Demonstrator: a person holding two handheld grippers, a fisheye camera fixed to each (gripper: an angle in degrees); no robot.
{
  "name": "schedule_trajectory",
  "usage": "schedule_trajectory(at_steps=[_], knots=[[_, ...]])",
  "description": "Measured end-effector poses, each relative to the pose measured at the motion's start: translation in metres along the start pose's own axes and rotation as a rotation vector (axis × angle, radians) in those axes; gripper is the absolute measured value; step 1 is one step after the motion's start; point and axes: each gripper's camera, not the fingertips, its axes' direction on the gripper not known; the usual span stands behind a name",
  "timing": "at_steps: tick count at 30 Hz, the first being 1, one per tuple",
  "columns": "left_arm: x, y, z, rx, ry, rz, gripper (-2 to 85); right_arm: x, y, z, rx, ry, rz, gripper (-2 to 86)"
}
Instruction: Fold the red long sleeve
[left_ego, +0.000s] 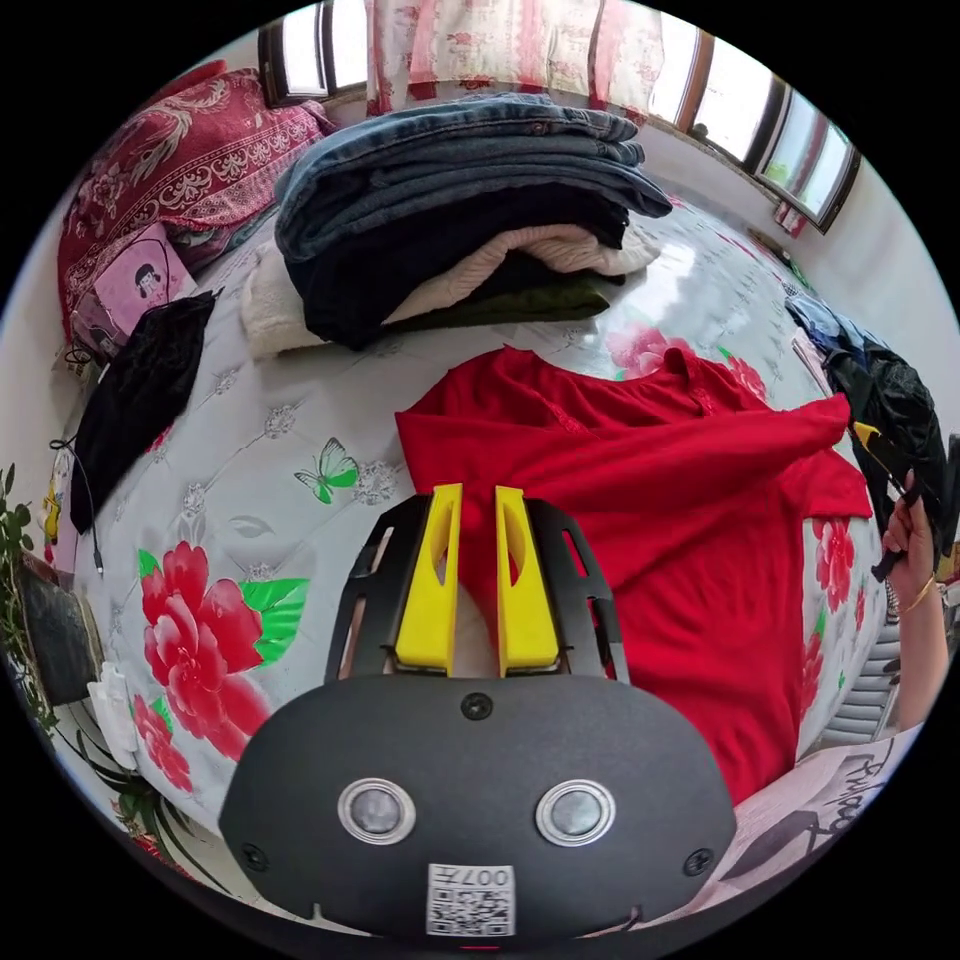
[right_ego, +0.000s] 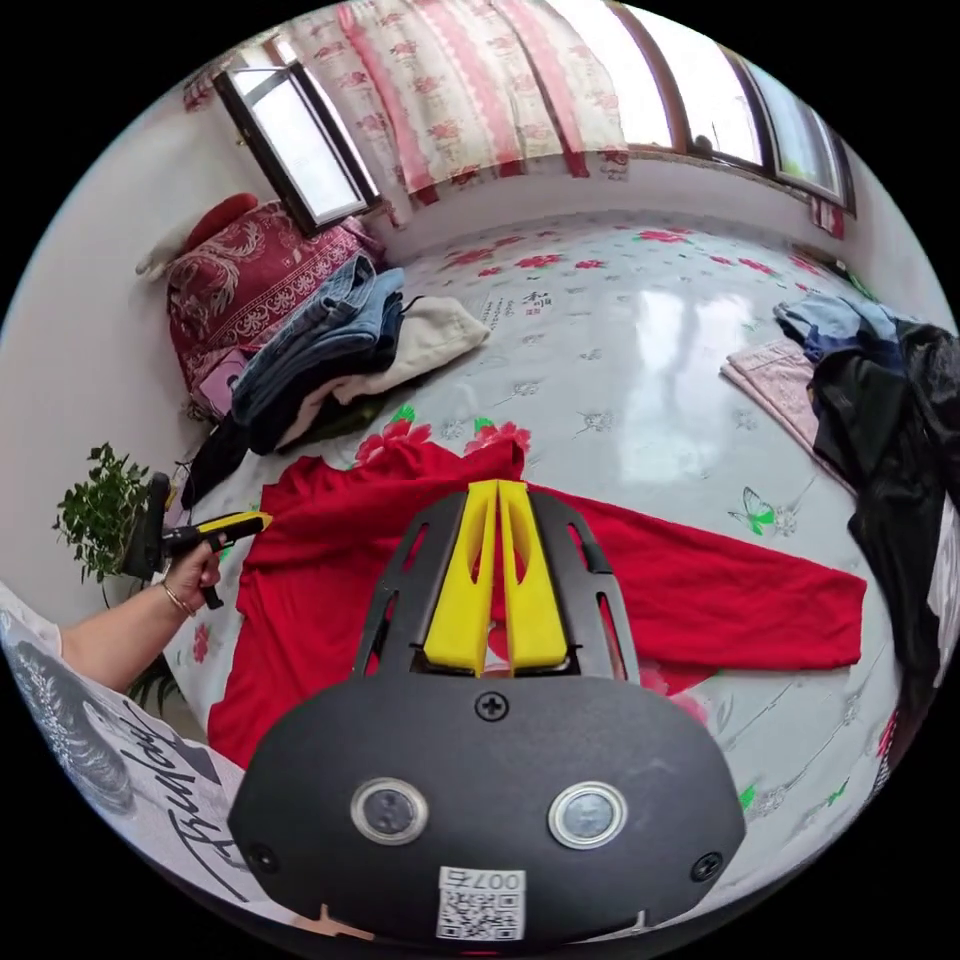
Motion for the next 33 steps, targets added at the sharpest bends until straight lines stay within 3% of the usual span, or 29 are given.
schedule_trajectory(at_steps=[3, 10, 16, 22, 33], knots=[[-0.004, 0.009, -0.018, 0.031, 0.017, -0.025, 6.1, 0.021, 0.014, 0.001, -0.094, -0.020, 0.082, 1.3], [0.034, 0.020, -0.046, 0.067, 0.089, 0.128, 6.5, 0.067, 0.050, -0.038, -0.019, -0.041, 0.292, 3.0], [0.080, 0.012, -0.007, -0.043, 0.096, 0.279, 7.0, 0.019, 0.017, -0.004, -0.117, -0.046, 0.029, 5.0], [0.085, -0.006, 0.008, -0.138, 0.031, 0.341, -0.5, -0.005, -0.005, 0.050, -0.291, 0.068, -0.107, 2.7], [0.073, 0.000, -0.012, -0.093, 0.149, 0.433, -0.2, 0.023, 0.012, -0.029, -0.154, 0.019, -0.094, 0.9]])
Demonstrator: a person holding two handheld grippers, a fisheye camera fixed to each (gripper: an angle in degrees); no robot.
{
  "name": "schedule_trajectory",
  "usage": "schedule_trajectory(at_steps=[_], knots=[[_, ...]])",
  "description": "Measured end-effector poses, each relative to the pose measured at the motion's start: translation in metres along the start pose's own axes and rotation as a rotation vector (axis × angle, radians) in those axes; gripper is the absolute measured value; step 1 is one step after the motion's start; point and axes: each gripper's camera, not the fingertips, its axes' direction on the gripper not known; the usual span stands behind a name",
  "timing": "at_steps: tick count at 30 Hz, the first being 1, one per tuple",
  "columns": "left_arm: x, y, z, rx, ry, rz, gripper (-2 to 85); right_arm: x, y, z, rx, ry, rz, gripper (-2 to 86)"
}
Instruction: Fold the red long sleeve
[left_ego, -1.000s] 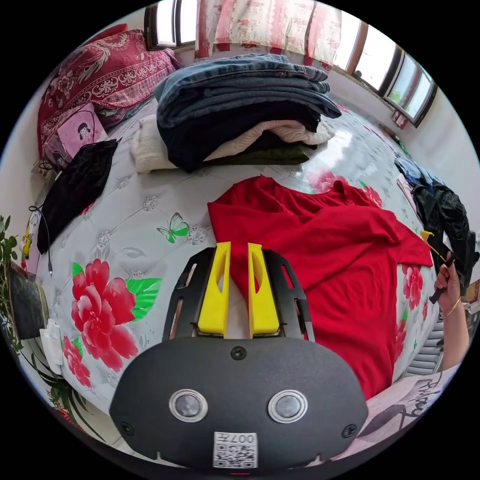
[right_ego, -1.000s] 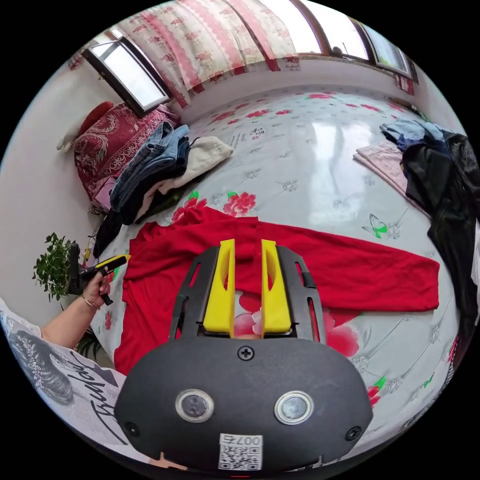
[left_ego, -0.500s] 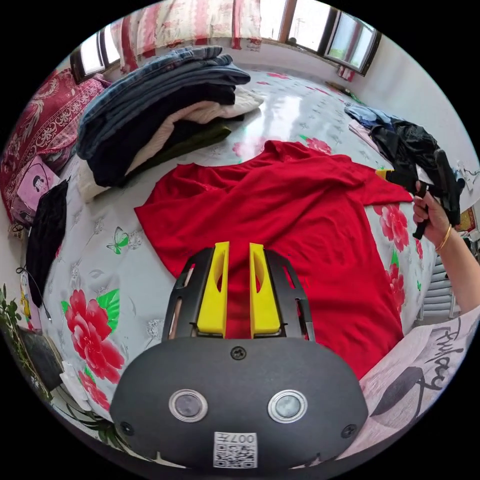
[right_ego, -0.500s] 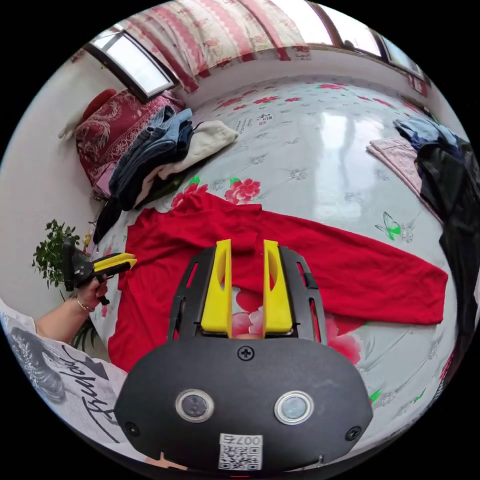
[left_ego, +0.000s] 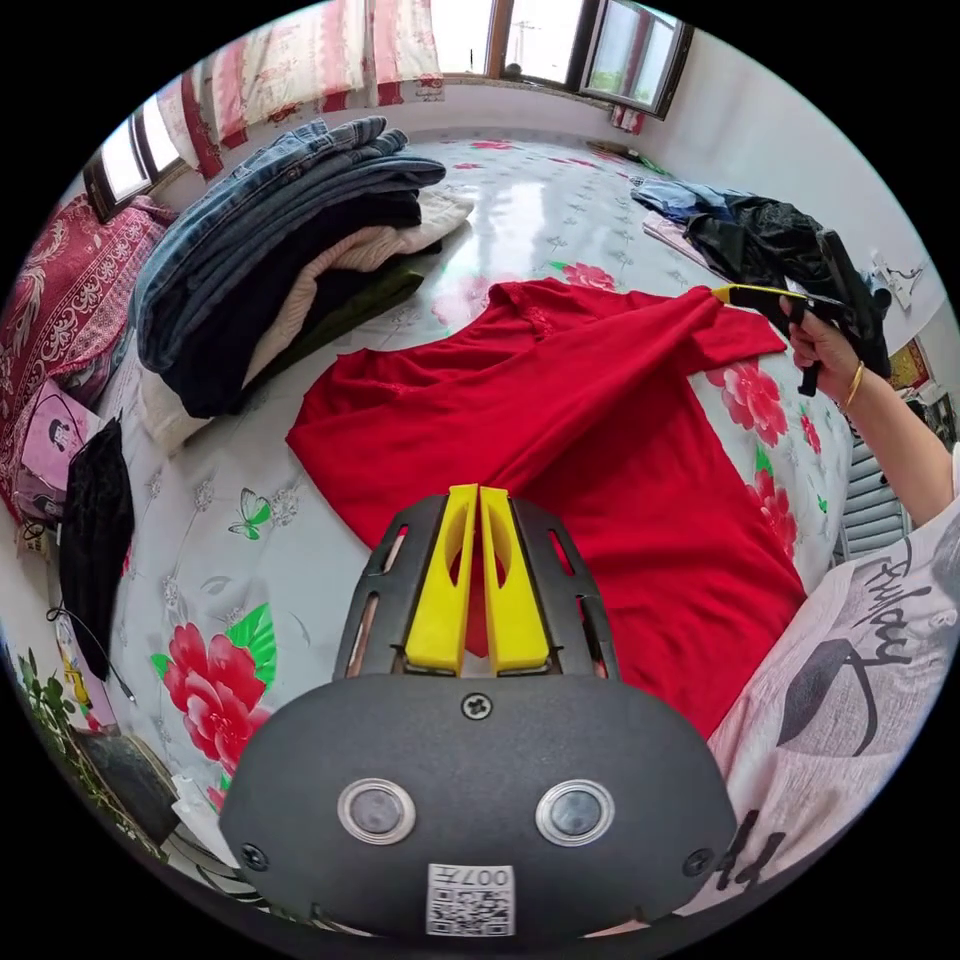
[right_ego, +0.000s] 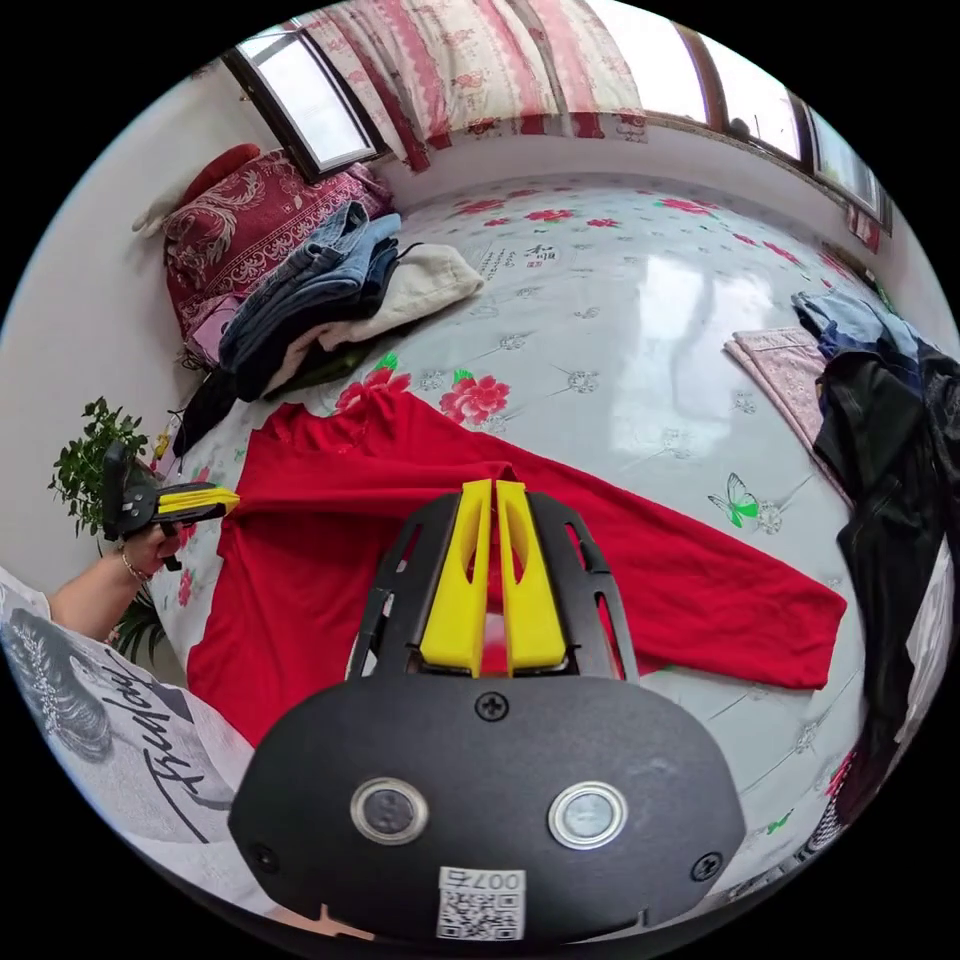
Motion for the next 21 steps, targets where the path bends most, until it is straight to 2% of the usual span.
schedule_trajectory(at_steps=[3, 6, 9, 11, 13, 15, 17, 21], knots=[[-0.002, 0.001, 0.008, -0.038, -0.024, -0.041, 2.4, 0.017, 0.013, 0.014, -0.110, -0.008, 0.117, 3.5], [-0.008, 0.009, -0.002, -0.009, -0.018, -0.093, 4.6, 0.041, 0.042, -0.011, 0.002, -0.030, 0.284, 6.8], [-0.018, 0.028, -0.013, 0.005, 0.015, -0.169, 5.1, 0.076, 0.090, -0.047, 0.155, 0.021, 0.555, 8.9], [-0.025, 0.043, -0.020, 0.018, 0.031, -0.223, 5.0, 0.105, 0.137, -0.071, 0.263, 0.104, 0.819, 9.5], [-0.031, 0.060, -0.026, 0.020, 0.056, -0.281, 4.8, 0.123, 0.165, -0.079, 0.330, 0.089, 0.958, 9.7], [-0.036, 0.083, -0.031, 0.012, 0.075, -0.350, 4.6, 0.136, 0.178, -0.077, 0.369, 0.047, 1.004, 9.7], [-0.037, 0.099, -0.034, -0.008, 0.066, -0.386, 4.6, 0.145, 0.173, -0.073, 0.433, 0.013, 0.958, 9.1], [-0.038, 0.135, -0.047, -0.035, 0.051, -0.453, 4.6, 0.163, 0.159, -0.059, 0.452, -0.121, 1.014, 4.6]])
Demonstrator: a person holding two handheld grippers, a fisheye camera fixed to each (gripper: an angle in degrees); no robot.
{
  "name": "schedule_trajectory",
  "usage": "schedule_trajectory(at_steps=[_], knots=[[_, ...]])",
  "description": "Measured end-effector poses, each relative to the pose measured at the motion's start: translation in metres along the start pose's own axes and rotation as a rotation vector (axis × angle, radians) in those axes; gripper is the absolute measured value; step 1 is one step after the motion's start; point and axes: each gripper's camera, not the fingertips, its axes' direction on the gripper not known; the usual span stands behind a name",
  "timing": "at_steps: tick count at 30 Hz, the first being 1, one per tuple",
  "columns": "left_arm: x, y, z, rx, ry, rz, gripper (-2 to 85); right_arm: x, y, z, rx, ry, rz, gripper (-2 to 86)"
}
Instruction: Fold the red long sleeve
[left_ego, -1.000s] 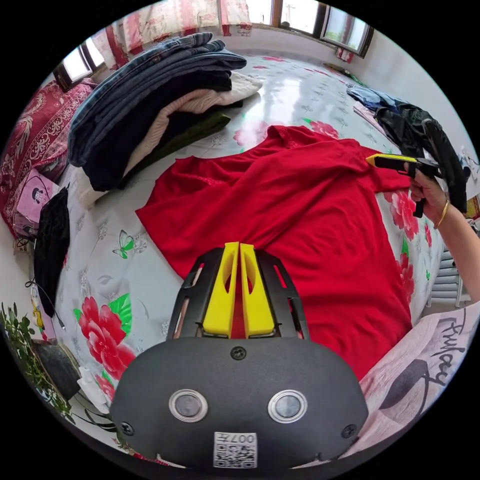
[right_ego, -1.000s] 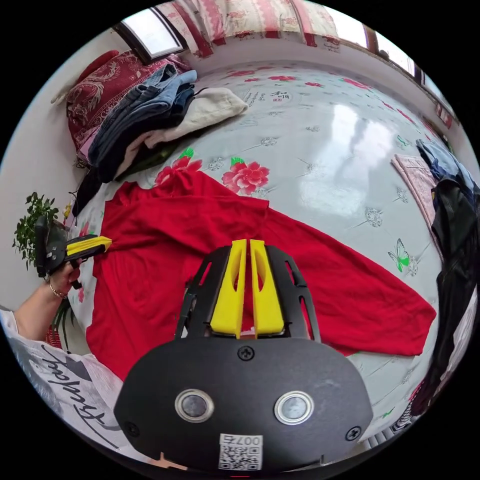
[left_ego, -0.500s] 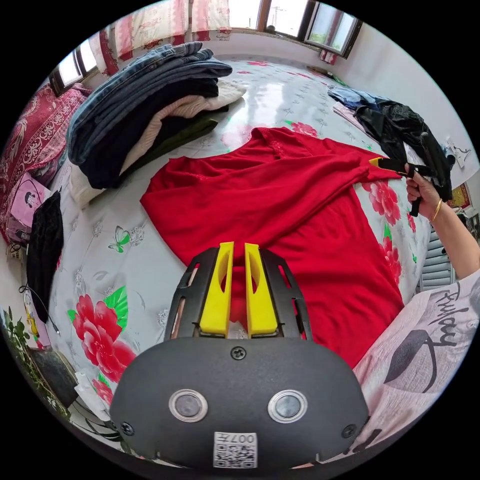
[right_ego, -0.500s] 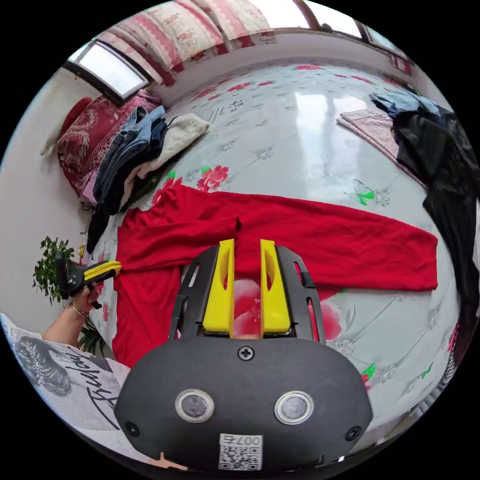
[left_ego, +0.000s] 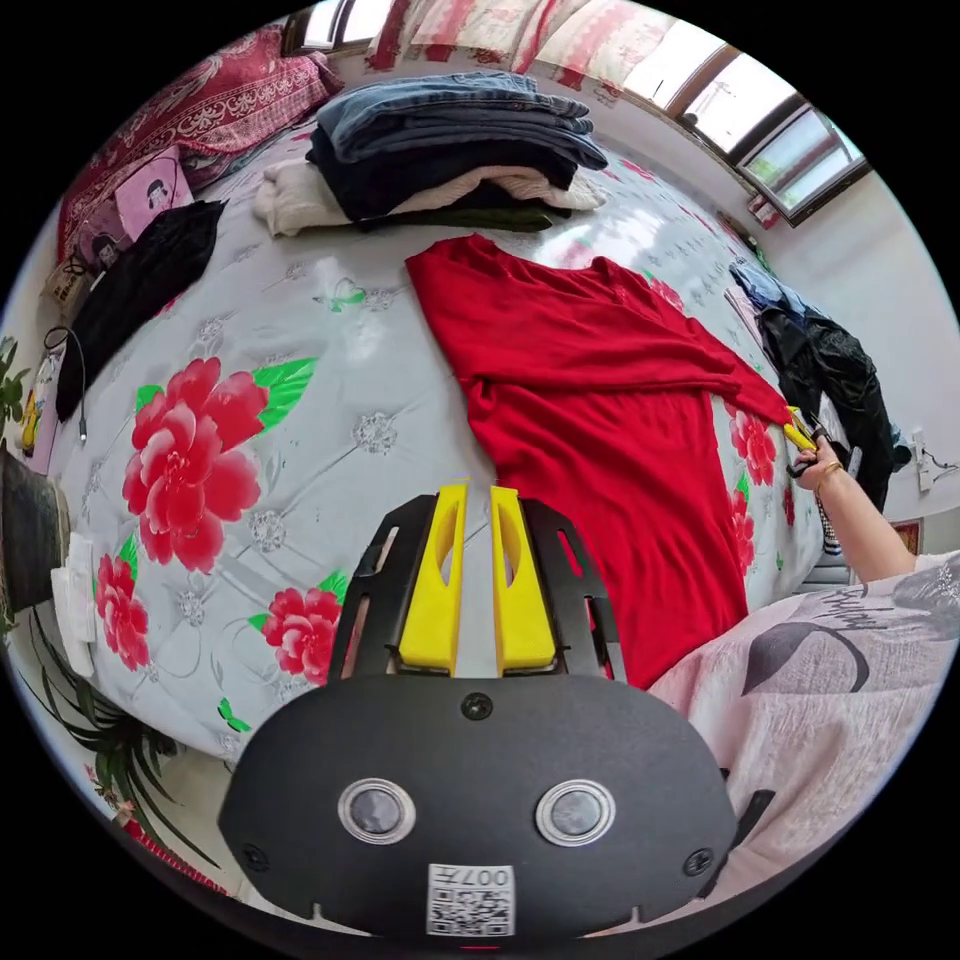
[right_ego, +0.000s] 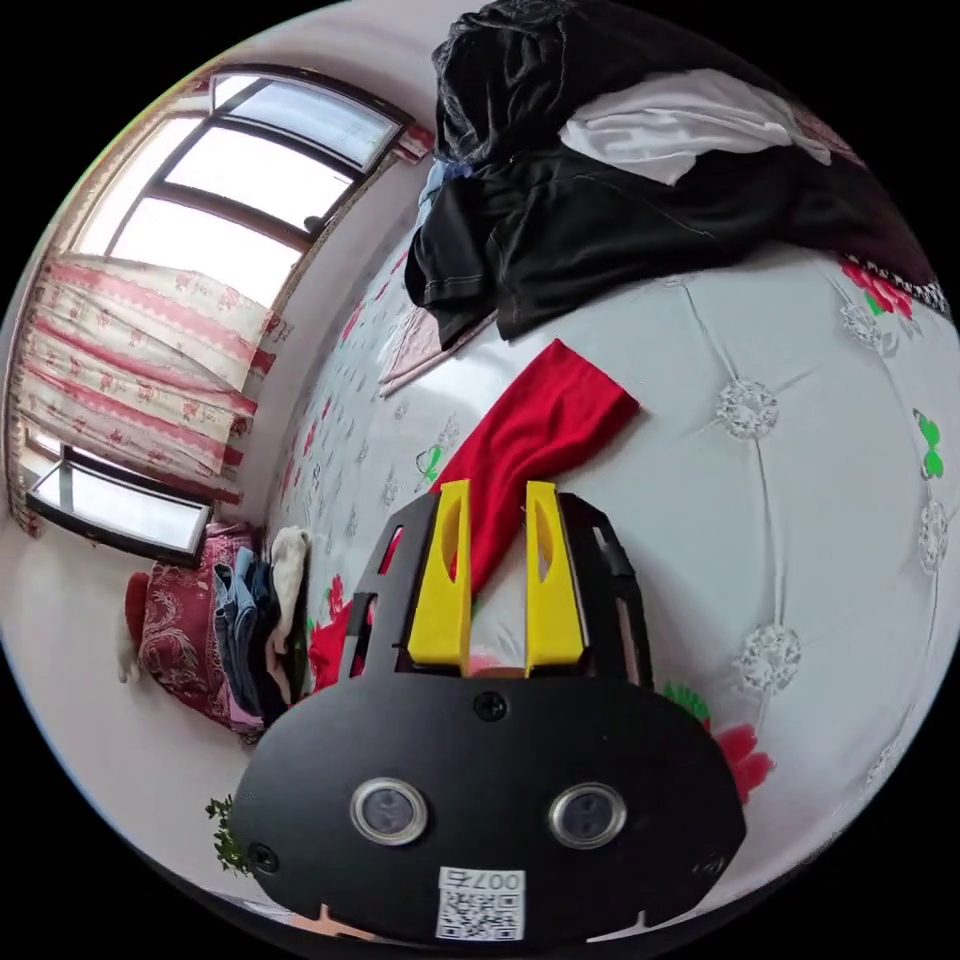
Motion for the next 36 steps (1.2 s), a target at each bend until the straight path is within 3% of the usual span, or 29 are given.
schedule_trajectory(at_steps=[3, 6, 11, 15, 18, 21, 23, 31, 36], knots=[[-0.013, 0.023, -0.011, 0.006, -0.010, -0.060, 4.7, -0.052, 0.005, 0.010, -0.039, -0.116, -0.123, 1.2], [-0.027, 0.045, -0.016, 0.013, 0.012, -0.129, 4.7, -0.161, 0.056, 0.015, -0.116, -0.189, -0.516, 0.4], [-0.039, 0.071, -0.014, 0.018, 0.064, -0.195, 4.7, -0.317, 0.265, 0.016, -0.262, -0.294, -1.229, 0.7], [-0.040, 0.087, -0.011, 0.024, 0.101, -0.199, 4.7, -0.331, 0.406, 0.048, -0.328, -0.154, -1.498, 2.7], [-0.037, 0.101, -0.010, 0.013, 0.115, -0.166, 5.0, -0.308, 0.483, 0.080, -0.570, -0.049, -1.628, 4.6], [-0.031, 0.117, -0.008, -0.012, 0.125, -0.101, 5.5, -0.282, 0.503, 0.079, -0.719, -0.014, -1.609, 6.5], [-0.025, 0.125, -0.004, -0.043, 0.134, -0.046, 6.0, -0.261, 0.487, 0.070, -0.821, -0.020, -1.486, 7.7], [0.002, 0.147, 0.020, -0.227, 0.181, 0.193, 9.9, -0.148, 0.437, 0.023, -0.966, 0.146, -1.129, 8.7], [0.014, 0.148, 0.031, -0.238, 0.070, 0.266, 1.2, -0.105, 0.459, 0.012, -1.034, 0.154, -1.064, 7.6]])
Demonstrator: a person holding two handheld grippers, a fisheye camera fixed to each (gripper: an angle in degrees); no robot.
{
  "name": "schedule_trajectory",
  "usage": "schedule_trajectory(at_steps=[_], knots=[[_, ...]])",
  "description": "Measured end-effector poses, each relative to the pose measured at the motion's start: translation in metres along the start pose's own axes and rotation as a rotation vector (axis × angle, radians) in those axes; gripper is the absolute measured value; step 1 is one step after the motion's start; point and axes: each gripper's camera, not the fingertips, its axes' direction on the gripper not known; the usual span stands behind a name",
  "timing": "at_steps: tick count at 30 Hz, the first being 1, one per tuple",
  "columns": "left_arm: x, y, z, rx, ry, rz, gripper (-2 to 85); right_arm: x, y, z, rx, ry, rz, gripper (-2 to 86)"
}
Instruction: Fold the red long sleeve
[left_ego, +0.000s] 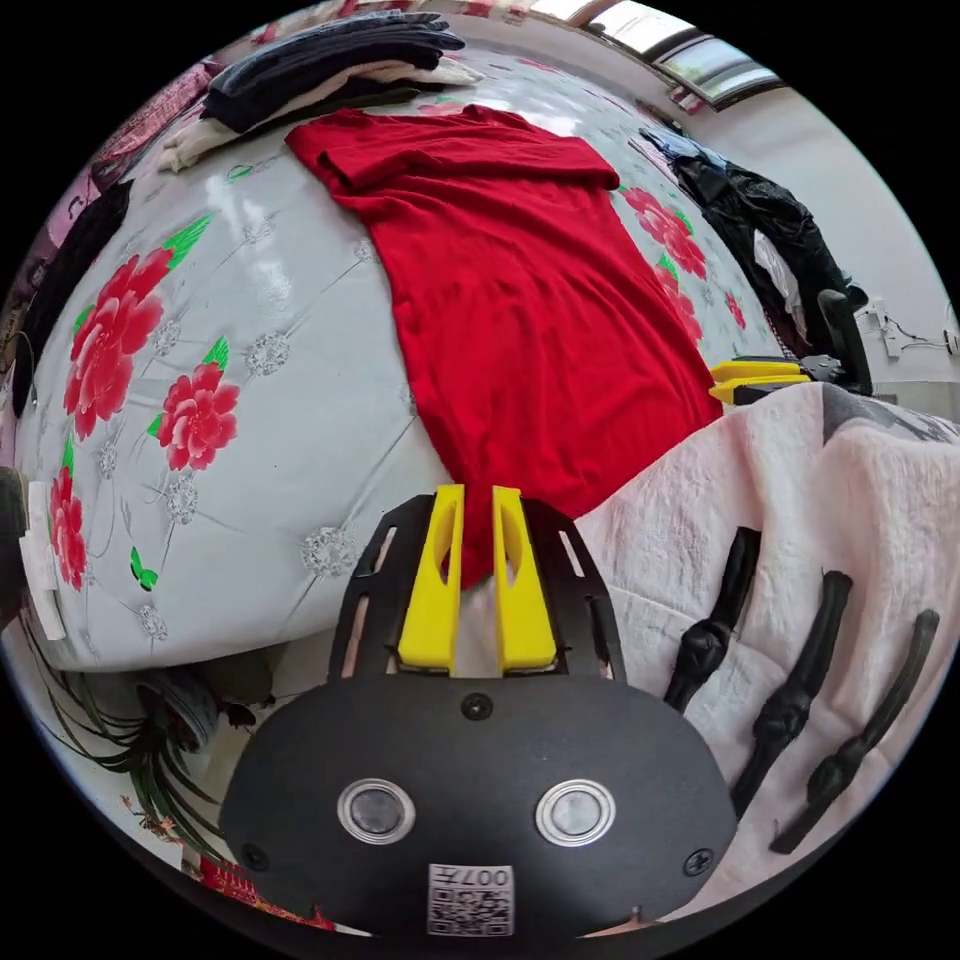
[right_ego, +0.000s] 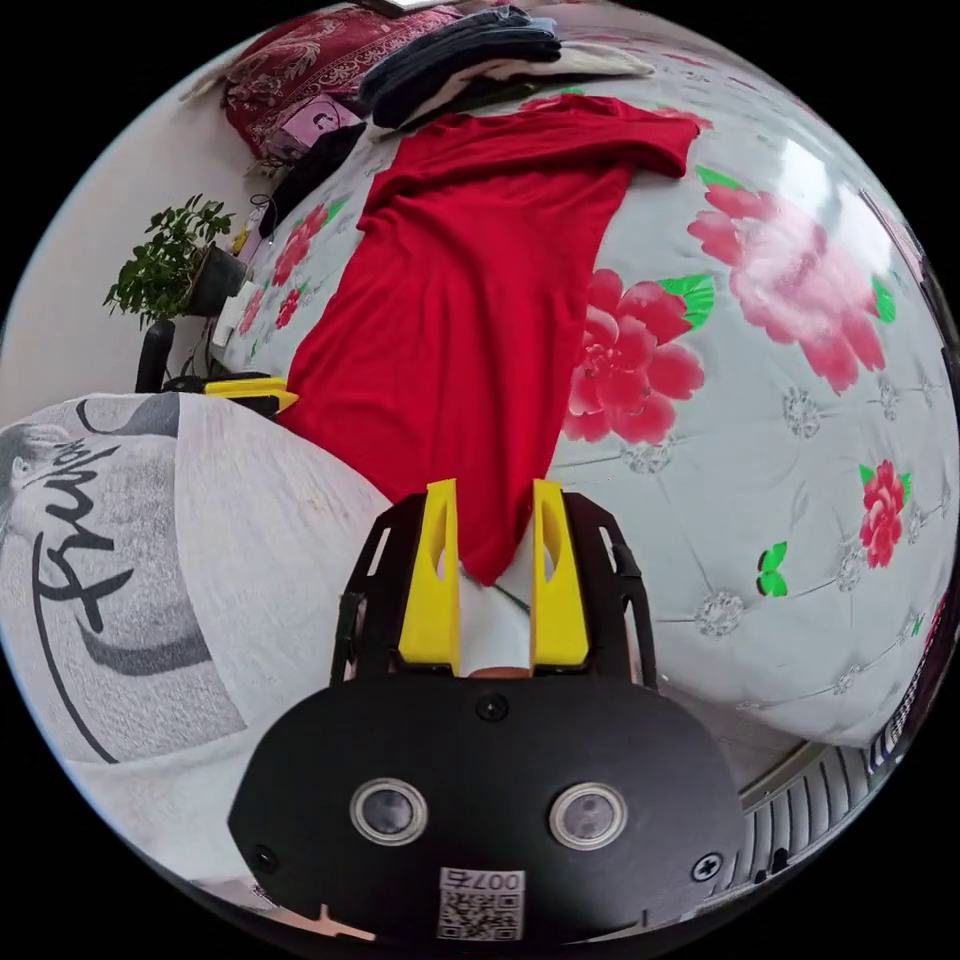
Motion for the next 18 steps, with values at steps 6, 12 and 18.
schedule_trajectory(at_steps=[6, 12, 18], knots=[[-0.035, 0.013, -0.006, 0.040, 0.147, -0.040, -0.8, 0.002, -0.012, 0.006, -0.038, 0.020, -0.048, 1.2], [-0.095, 0.026, -0.049, 0.274, 0.460, -0.116, -0.9, 0.044, -0.026, -0.050, 0.103, -0.184, -0.052, -0.1], [-0.181, -0.030, -0.091, 0.488, 0.652, -0.172, -0.8, 0.112, -0.077, -0.138, 0.361, -0.439, -0.030, 0.0]])
